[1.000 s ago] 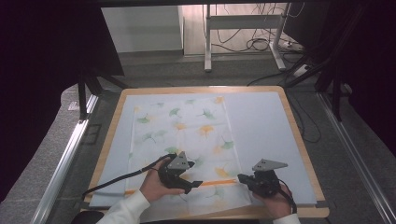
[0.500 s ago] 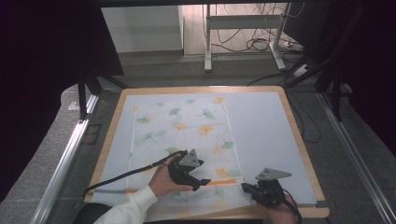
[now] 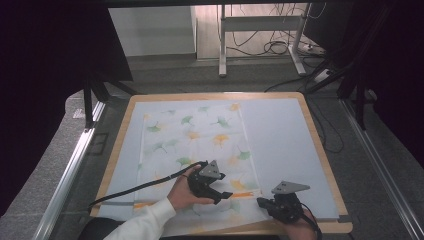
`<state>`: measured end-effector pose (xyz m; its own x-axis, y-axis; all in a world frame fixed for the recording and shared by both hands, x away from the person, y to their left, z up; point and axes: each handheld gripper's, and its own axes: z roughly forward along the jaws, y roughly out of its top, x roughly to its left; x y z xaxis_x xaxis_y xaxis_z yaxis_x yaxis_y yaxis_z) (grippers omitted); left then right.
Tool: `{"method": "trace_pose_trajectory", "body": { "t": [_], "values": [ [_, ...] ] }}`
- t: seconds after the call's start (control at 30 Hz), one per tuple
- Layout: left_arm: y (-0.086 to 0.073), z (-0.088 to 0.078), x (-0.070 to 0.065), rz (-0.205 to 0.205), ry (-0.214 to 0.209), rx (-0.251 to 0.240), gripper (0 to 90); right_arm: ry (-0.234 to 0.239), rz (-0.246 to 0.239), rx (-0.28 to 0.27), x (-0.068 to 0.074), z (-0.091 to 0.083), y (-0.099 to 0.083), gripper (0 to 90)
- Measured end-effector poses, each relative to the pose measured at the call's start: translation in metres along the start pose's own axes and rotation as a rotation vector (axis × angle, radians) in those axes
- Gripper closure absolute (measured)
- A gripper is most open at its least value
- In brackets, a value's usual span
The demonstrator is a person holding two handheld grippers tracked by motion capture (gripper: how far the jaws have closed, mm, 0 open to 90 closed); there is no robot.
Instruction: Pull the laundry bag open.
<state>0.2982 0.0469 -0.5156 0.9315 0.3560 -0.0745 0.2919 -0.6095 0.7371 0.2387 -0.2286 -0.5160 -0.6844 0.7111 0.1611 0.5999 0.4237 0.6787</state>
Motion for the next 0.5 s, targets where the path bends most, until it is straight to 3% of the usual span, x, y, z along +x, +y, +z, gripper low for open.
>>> {"method": "trace_pose_trajectory", "body": {
  "t": [0.03,0.07,0.1,0.3,0.33,0.37,0.5],
  "values": [
    [0.0,0.0,0.0,0.0,0.0,0.0,30.8,0.003,-0.001,0.001,0.0,0.001,0.0,88.9],
    [0.002,0.002,-0.001,0.029,0.015,0.022,30.8,0.003,-0.001,0.001,0.0,0.001,0.0,88.9],
    [0.007,0.008,-0.003,0.041,-0.005,0.022,30.9,0.008,-0.007,-0.002,0.0,0.0,0.0,88.9],
    [0.019,0.021,-0.006,0.074,0.001,0.034,31.8,0.019,-0.008,0.0,-0.001,-0.001,-0.001,88.9],
    [0.021,0.023,-0.006,0.075,0.004,0.031,32.1,0.02,-0.01,0.001,0.0,-0.001,-0.001,88.9],
    [0.023,0.025,-0.005,0.05,-0.021,0.01,33.1,0.026,-0.012,0.001,0.001,-0.001,-0.001,88.9],
    [0.023,0.027,-0.001,0.036,-0.019,0.003,34.1,0.027,-0.02,0.004,0.002,0.0,0.0,88.9]
  ]
}}
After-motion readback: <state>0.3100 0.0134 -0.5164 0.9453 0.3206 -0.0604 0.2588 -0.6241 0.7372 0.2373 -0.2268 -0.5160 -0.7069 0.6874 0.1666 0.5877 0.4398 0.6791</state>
